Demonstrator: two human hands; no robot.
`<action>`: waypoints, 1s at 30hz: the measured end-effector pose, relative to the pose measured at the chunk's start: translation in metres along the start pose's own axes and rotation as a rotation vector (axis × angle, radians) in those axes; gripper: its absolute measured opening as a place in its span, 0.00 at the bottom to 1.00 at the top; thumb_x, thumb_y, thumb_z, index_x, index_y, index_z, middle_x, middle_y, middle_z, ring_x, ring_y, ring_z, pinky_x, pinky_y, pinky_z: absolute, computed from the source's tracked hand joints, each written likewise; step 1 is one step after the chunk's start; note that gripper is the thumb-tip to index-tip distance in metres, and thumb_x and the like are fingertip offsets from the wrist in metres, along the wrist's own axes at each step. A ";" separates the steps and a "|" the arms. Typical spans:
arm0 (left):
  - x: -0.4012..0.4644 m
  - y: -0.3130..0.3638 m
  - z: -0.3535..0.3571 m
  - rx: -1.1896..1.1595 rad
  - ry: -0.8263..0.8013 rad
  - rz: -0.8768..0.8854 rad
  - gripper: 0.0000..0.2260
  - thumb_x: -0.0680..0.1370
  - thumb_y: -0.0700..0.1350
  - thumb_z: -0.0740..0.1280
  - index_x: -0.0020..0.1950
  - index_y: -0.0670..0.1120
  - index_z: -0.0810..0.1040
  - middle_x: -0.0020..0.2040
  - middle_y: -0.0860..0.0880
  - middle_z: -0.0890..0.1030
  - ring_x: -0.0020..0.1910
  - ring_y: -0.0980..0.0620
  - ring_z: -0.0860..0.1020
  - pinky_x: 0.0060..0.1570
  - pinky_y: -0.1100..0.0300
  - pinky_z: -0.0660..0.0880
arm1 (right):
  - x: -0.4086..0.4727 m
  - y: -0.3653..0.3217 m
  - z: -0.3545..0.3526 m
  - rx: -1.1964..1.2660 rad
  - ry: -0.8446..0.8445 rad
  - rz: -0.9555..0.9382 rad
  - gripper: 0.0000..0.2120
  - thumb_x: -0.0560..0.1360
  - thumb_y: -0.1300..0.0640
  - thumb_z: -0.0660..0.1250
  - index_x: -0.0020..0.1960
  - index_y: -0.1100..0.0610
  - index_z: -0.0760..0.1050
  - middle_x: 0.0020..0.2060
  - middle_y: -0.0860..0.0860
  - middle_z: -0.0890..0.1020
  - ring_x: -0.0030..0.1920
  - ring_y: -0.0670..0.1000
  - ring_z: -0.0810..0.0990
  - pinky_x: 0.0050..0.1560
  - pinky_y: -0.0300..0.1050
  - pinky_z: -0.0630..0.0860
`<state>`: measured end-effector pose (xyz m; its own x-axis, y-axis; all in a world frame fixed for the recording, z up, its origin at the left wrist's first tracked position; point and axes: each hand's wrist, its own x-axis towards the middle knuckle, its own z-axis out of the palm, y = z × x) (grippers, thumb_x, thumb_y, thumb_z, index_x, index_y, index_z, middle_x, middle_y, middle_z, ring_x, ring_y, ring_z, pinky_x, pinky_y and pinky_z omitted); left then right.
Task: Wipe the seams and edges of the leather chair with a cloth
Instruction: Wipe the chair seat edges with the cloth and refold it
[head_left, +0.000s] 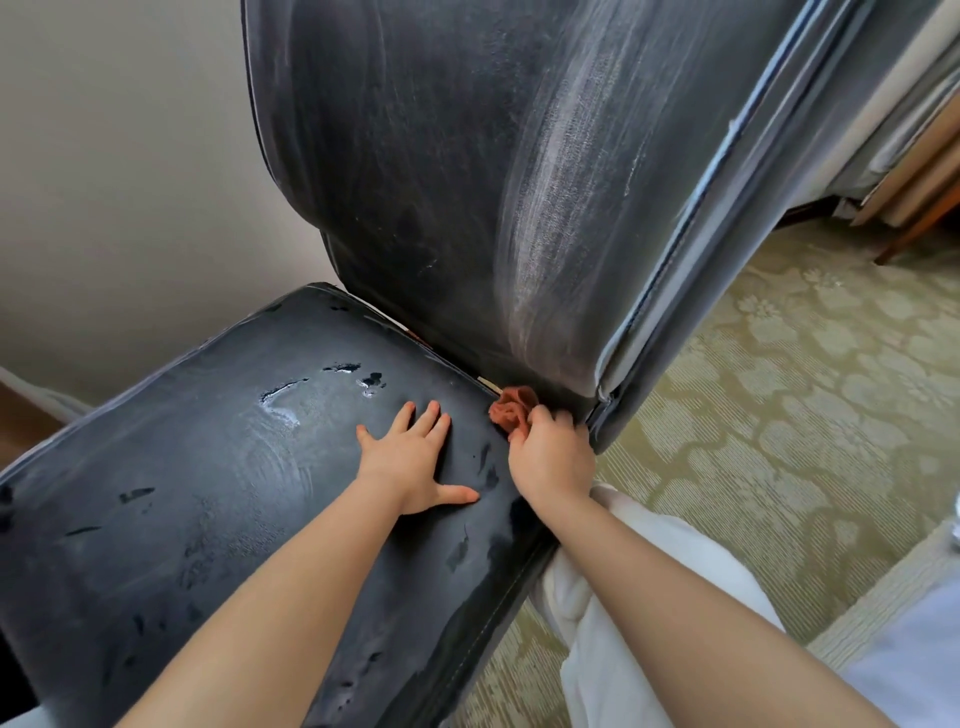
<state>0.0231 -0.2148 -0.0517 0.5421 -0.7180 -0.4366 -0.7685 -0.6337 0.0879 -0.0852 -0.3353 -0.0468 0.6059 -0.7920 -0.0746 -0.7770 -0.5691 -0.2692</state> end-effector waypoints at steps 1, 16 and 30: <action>-0.001 0.001 0.001 -0.001 0.000 0.000 0.48 0.67 0.74 0.59 0.78 0.52 0.42 0.78 0.55 0.41 0.77 0.50 0.41 0.67 0.30 0.50 | -0.001 0.001 -0.001 -0.078 0.035 -0.047 0.13 0.78 0.52 0.58 0.58 0.55 0.75 0.56 0.55 0.76 0.58 0.58 0.71 0.58 0.51 0.66; -0.003 -0.002 0.002 -0.021 0.016 0.027 0.46 0.69 0.71 0.62 0.78 0.52 0.46 0.78 0.54 0.44 0.77 0.49 0.43 0.68 0.32 0.52 | 0.019 0.000 -0.008 -0.053 -0.119 -0.266 0.16 0.74 0.59 0.60 0.61 0.57 0.71 0.59 0.53 0.72 0.60 0.56 0.69 0.58 0.50 0.68; 0.014 -0.027 0.023 0.025 0.191 0.015 0.49 0.61 0.77 0.27 0.77 0.55 0.42 0.78 0.55 0.41 0.76 0.49 0.37 0.68 0.32 0.41 | 0.043 -0.006 0.035 0.132 -0.143 -0.301 0.21 0.81 0.57 0.55 0.73 0.57 0.61 0.68 0.54 0.69 0.65 0.56 0.69 0.62 0.46 0.67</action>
<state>0.0432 -0.2010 -0.0806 0.5834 -0.7705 -0.2569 -0.7839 -0.6169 0.0702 -0.0486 -0.3579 -0.0819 0.8296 -0.5486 -0.1042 -0.5366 -0.7316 -0.4206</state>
